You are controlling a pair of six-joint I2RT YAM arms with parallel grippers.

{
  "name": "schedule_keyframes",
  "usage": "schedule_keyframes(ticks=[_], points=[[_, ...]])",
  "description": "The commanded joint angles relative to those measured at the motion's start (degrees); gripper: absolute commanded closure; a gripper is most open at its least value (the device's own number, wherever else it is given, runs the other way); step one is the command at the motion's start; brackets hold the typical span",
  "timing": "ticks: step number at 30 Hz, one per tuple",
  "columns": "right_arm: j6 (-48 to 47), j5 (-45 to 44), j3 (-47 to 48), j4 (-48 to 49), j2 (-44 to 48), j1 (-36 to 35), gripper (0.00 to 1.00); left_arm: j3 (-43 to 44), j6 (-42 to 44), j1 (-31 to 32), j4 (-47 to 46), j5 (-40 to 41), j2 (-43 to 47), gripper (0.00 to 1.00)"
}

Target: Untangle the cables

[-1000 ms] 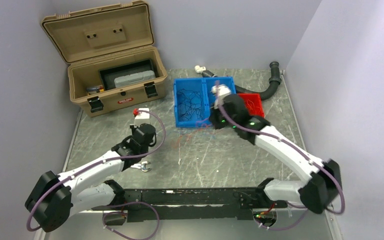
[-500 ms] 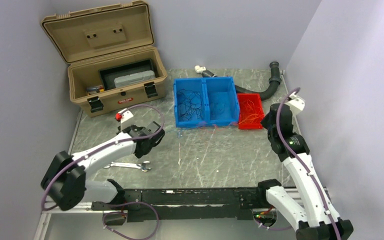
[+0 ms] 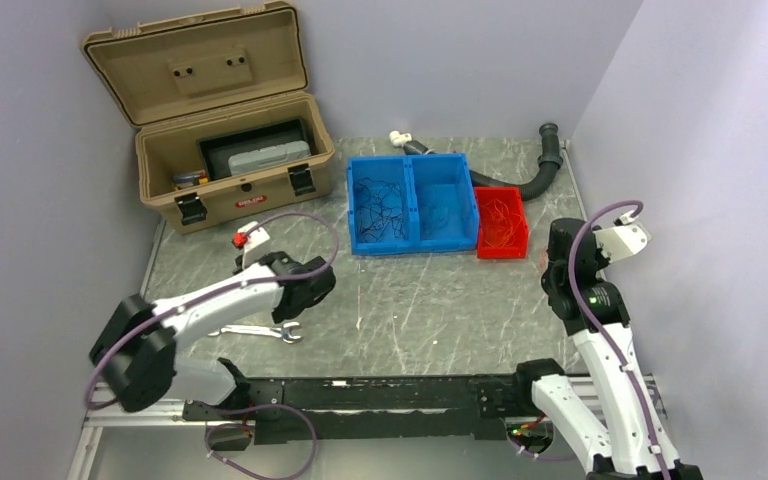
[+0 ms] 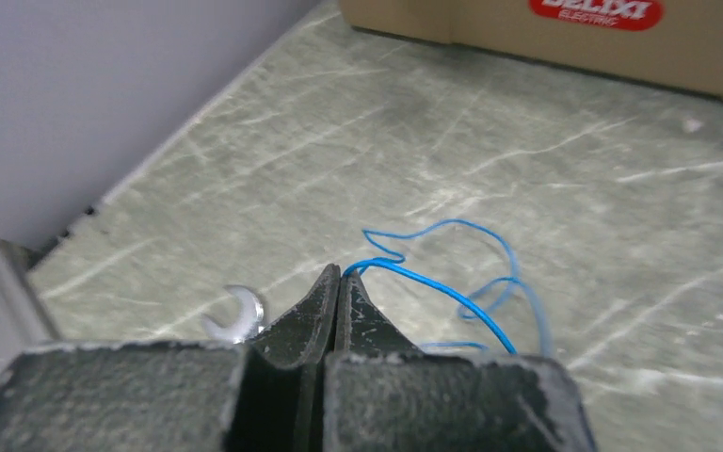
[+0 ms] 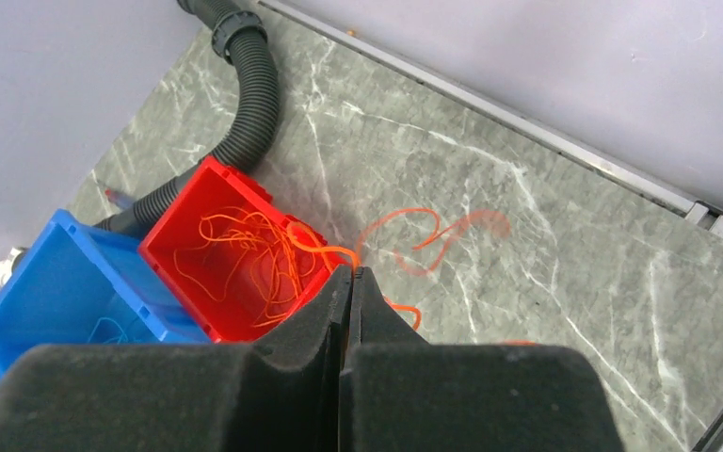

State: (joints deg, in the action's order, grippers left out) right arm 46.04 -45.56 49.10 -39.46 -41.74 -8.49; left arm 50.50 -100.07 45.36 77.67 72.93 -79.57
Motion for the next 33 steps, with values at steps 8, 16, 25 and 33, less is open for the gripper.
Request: schedule_keyframes(ticks=[8, 16, 25, 33], points=[[-8.82, 5.31, 8.27, 6.46, -3.98, 0.05, 1.0, -27.72, 77.2, -6.17, -82.06, -34.35, 30.47, 1.0], [-10.32, 4.87, 21.91, 4.26, -9.02, 0.07, 1.0, -25.14, 78.32, -6.21, -82.17, -38.66, 26.54, 1.0], [-12.87, 11.22, 31.68, 8.18, -13.35, 0.06, 1.0, -25.81, 80.84, -6.13, -84.84, -43.17, 26.42, 1.0], [-12.09, 14.26, 32.03, 13.06, -18.55, 0.05, 1.0, -25.53, 81.29, -6.16, -85.04, -44.13, 25.86, 1.0]])
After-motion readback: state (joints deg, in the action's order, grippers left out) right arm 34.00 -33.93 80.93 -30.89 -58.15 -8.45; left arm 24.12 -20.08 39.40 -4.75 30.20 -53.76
